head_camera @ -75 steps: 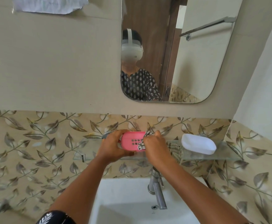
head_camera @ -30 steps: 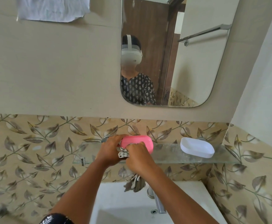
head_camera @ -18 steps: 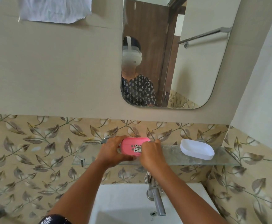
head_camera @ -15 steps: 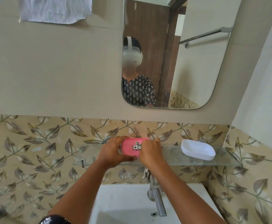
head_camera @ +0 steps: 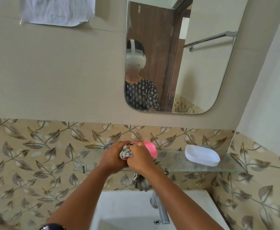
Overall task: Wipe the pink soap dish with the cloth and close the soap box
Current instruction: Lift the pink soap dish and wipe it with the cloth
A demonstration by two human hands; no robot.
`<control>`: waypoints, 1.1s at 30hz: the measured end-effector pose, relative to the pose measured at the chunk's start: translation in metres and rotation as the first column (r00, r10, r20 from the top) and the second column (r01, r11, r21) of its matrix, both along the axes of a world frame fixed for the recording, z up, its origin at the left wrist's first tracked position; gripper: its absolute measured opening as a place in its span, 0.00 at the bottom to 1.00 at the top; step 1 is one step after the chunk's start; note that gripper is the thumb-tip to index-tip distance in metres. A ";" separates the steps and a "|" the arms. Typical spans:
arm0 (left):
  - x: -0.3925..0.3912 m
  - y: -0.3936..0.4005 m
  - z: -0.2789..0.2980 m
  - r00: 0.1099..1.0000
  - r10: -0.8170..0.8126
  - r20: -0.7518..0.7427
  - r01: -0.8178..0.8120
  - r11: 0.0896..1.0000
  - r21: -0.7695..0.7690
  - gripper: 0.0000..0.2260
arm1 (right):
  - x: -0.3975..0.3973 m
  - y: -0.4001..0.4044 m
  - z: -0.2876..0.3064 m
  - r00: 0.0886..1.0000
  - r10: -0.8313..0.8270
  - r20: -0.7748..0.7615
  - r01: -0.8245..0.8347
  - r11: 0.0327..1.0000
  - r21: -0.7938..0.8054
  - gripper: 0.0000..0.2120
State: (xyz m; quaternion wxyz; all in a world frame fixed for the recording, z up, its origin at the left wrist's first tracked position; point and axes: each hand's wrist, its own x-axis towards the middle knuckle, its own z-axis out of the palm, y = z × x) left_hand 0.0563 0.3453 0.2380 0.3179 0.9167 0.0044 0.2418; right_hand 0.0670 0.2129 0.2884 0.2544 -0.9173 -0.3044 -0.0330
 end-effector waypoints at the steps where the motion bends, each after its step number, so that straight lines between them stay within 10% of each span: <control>1: 0.000 0.000 0.000 1.000 -0.005 0.006 0.005 1.000 0.001 0.35 | 0.000 -0.002 0.001 1.000 0.024 0.002 -0.024 0.999 -0.023 0.18; 13: -0.004 -0.004 0.002 1.000 -0.002 0.022 0.002 1.000 0.008 0.38 | 0.012 -0.030 0.005 0.952 -0.120 0.280 0.205 0.932 -0.299 0.10; 19: -0.006 -0.004 0.005 1.000 -0.022 0.020 0.023 0.998 -0.058 0.37 | 0.026 -0.059 0.016 0.985 -0.163 -0.051 0.167 0.981 0.099 0.09; 28: -0.003 0.000 0.002 1.000 -0.010 0.018 0.013 0.973 -0.231 0.38 | 0.038 -0.095 0.008 0.935 -0.353 -0.027 0.286 0.710 0.643 0.07; 31: -0.004 0.000 0.003 0.999 -0.026 0.021 0.030 0.967 -0.254 0.37 | 0.044 -0.105 0.000 0.936 -0.352 -0.005 0.284 0.749 0.599 0.05; 33: -0.006 -0.001 0.005 0.998 -0.048 0.029 0.054 0.964 -0.260 0.37 | 0.047 -0.106 -0.006 0.974 -0.227 0.006 0.204 0.886 0.416 0.21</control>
